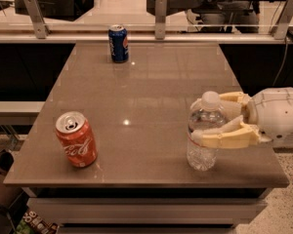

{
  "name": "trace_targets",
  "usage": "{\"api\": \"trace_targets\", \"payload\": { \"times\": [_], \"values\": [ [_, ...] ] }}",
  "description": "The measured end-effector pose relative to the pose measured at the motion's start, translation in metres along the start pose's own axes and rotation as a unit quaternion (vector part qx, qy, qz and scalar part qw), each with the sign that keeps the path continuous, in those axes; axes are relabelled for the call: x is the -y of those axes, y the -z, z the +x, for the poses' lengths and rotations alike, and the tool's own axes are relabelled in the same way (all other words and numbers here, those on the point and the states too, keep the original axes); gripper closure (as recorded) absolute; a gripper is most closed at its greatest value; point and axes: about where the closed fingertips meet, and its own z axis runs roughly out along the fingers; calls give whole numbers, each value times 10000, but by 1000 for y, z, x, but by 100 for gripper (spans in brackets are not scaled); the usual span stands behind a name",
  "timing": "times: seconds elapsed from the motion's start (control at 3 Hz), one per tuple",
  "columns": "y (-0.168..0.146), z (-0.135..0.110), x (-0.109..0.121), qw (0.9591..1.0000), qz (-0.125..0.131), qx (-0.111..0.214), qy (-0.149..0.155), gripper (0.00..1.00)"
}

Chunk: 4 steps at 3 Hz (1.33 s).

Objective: Move water bottle near pepsi can

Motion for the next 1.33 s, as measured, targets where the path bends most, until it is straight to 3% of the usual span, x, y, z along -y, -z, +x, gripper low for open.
{"api": "trace_targets", "payload": {
  "times": [0.33,0.67,1.33],
  "values": [
    [0,-2,1,10000,8,1,6,100],
    [7,-15,27,9994,340,84,-26,100],
    [24,-50,96,9903,1367,244,-36,100]
  ]
}}
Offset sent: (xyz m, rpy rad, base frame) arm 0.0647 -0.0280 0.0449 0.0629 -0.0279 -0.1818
